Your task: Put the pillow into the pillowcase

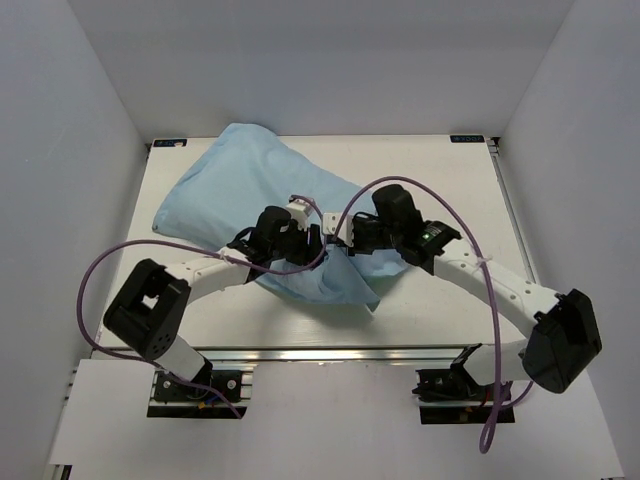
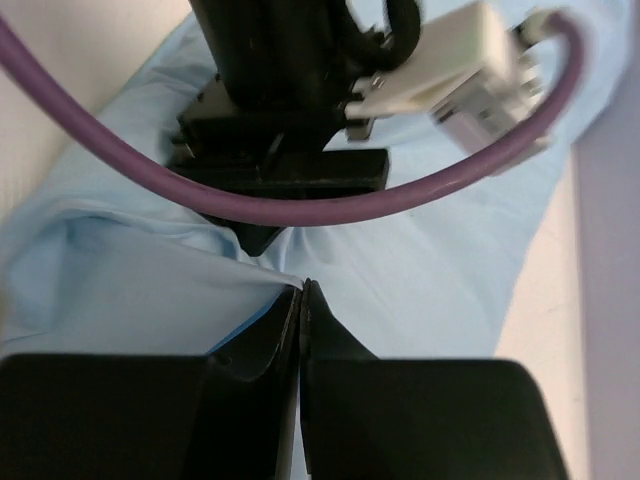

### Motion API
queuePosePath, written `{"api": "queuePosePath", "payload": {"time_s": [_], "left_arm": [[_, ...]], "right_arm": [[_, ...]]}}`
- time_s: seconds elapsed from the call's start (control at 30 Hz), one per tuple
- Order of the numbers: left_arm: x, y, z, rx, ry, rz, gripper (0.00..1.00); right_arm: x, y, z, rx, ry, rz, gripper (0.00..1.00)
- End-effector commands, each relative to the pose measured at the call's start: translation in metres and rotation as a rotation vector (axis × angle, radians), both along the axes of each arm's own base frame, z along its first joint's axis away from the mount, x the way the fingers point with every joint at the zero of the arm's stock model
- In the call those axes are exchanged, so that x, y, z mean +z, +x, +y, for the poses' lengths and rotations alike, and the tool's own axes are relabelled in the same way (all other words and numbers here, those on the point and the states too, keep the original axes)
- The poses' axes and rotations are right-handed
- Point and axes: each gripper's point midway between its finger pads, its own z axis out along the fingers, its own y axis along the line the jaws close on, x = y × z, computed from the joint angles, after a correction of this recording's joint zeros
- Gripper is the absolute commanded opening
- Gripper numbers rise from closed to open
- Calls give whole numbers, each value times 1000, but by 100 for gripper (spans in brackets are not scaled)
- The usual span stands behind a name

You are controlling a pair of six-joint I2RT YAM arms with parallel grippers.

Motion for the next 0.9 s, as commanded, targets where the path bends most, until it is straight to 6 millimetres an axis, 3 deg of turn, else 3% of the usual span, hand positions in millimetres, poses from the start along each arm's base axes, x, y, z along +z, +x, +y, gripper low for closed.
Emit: {"api": "queuePosePath", "payload": {"time_s": [0.0, 0.07, 0.1, 0.13, 0.17, 0.2, 0.23, 0.33, 0.4, 0.5, 0.6, 0.7, 0.77, 0.8, 0.87], "left_arm": [[-10, -69, -11, -168, -42, 184, 64], [12, -71, -12, -184, -75, 144, 65], [14, -71, -5, -167, -46, 135, 66], [32, -66, -1, -148, -44, 85, 68], [32, -67, 9, -124, -4, 88, 72], [36, -61, 18, -99, 24, 58, 74], [42, -53, 28, -52, 51, 28, 75], [52, -45, 48, 9, 81, -10, 79], [55, -44, 51, 16, 82, -22, 82], [61, -44, 43, -21, 55, -32, 83], [72, -43, 30, -68, 17, -47, 83], [84, -44, 13, -122, 25, -83, 83], [86, -46, 4, -144, 55, -94, 83], [87, -51, -10, -185, 76, -100, 83], [89, -52, -22, -208, 102, -115, 83]], "right_arm": [[-18, 3, 9, -14, 28, 53, 0], [-40, -13, 7, 40, -20, 138, 0], [-53, -20, 5, 64, -50, 172, 0], [-69, -36, -6, 97, -113, 233, 0], [-76, -44, -11, 124, -141, 251, 3], [-85, -54, -22, 136, -166, 253, 17], [-89, -59, -31, 136, -179, 261, 23], [-69, -58, -53, 70, -91, 195, 45], [-35, -47, -68, -8, 6, 123, 56], [-3, -24, -88, -186, 95, 113, 62], [5, -7, -109, -295, 157, 156, 63], [-7, 3, -124, -386, 209, 242, 60], [-22, 2, -125, -405, 220, 337, 48], [-34, 7, -127, -436, 208, 384, 33], [-46, 12, -128, -477, 200, 445, 27]]}}
